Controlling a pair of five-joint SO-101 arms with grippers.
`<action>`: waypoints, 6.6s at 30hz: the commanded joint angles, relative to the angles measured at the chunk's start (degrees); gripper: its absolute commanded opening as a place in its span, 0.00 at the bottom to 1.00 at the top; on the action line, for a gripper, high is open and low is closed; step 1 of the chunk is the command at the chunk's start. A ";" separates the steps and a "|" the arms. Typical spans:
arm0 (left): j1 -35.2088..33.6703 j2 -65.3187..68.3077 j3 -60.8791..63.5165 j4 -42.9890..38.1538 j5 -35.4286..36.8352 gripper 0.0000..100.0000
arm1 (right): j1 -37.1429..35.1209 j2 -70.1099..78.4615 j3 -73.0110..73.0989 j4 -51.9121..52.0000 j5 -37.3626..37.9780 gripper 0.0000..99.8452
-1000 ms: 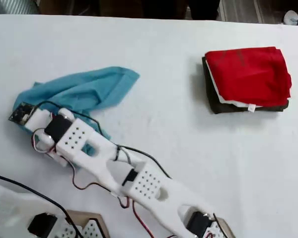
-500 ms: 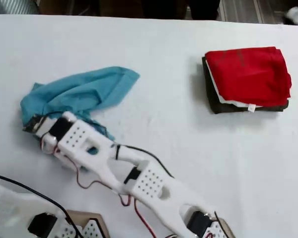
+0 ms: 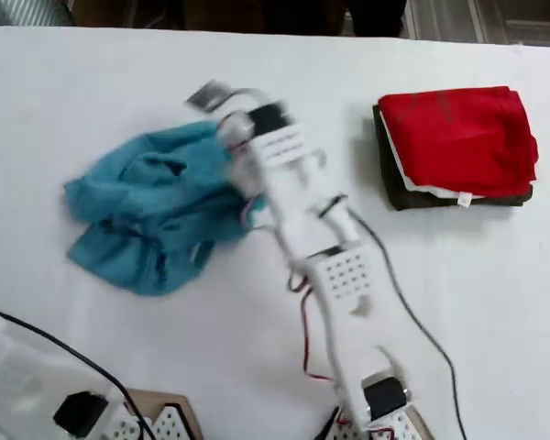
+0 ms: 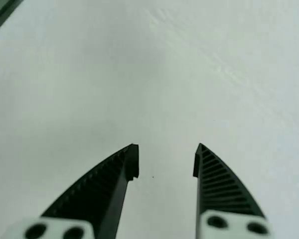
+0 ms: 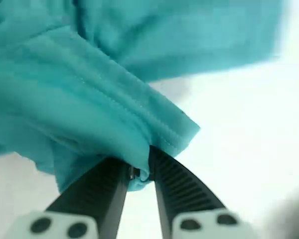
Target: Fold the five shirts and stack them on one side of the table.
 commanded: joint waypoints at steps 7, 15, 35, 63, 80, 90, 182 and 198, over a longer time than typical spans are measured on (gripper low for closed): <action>10.29 -2.99 -0.66 4.40 -0.35 0.20 | 10.07 -18.33 -9.23 2.07 9.23 0.02; 13.27 -3.08 -0.57 4.92 -0.09 0.20 | 12.35 -22.55 -9.05 1.19 9.76 0.06; 28.92 -2.37 -0.13 12.66 4.92 0.20 | -9.19 -35.12 17.58 2.07 -15.65 0.26; 48.97 11.78 -7.34 13.98 10.11 0.20 | 7.69 -80.22 73.05 -8.75 -12.31 0.26; 48.62 21.54 -23.78 23.91 9.76 0.03 | 7.69 -89.19 83.96 -13.76 -12.04 0.26; 44.04 21.27 -49.80 41.41 7.30 0.03 | 7.34 -89.19 93.45 -23.78 -12.40 0.26; 16.62 -0.18 -26.51 41.23 -17.85 0.03 | -3.12 18.77 -15.21 -26.68 -14.42 0.32; 16.79 0.35 -26.51 41.23 -17.76 0.03 | -4.18 14.29 -26.81 -11.30 -1.58 0.02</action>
